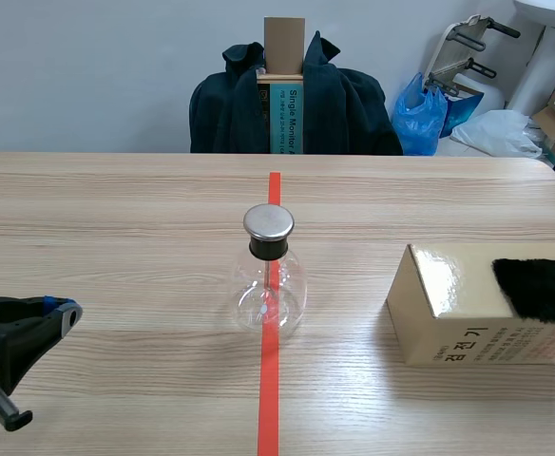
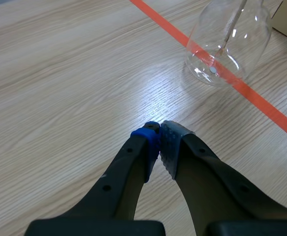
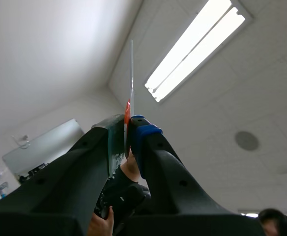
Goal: Do the electroscope experiment.
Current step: 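Bring the plate to the electroscope and point at the metal foil, then move the plate toward and away from the electroscope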
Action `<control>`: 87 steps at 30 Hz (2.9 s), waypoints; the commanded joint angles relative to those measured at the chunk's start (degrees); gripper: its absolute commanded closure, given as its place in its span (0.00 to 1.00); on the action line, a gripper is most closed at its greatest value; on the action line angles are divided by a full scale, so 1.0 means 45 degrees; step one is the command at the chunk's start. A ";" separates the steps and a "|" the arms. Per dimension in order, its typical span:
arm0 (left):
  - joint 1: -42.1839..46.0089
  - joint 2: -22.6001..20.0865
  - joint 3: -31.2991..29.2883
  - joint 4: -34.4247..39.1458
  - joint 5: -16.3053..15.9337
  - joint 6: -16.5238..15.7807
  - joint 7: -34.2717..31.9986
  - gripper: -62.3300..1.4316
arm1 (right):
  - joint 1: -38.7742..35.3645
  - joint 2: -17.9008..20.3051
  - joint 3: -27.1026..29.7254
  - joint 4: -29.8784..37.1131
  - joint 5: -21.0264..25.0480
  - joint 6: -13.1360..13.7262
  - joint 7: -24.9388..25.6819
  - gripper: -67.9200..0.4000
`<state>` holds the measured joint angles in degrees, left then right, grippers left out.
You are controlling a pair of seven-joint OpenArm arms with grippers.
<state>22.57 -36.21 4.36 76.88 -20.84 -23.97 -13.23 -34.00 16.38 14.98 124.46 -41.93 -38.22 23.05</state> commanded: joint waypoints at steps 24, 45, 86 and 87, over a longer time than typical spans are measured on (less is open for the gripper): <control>-0.6314 0.2686 0.5688 -0.6343 0.0903 -0.0223 -0.2890 0.91 | 0.5780 -0.0826 -0.0967 -0.5110 -0.0024 0.0442 0.2249 0.98; -0.6324 0.3240 0.5765 -0.6348 0.1554 -0.0529 -0.3444 0.91 | 0.6596 -0.0248 -0.7830 -0.8301 -0.3060 0.0126 -0.2234 0.98; -0.6324 0.3240 0.5765 -0.6348 0.1549 -0.0529 -0.3439 0.91 | 0.5153 0.1447 -0.9967 -1.0064 -0.4935 0.0301 0.0219 0.98; -0.6324 0.3240 0.5765 -0.6348 0.1549 -0.0529 -0.3439 0.91 | 0.5153 0.1447 -0.9967 -1.0064 -0.4949 0.0301 0.0330 0.98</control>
<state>-5.56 -21.91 30.63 47.00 -13.47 -25.80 -27.70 -11.33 22.41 -30.35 77.62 -64.42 -36.18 24.38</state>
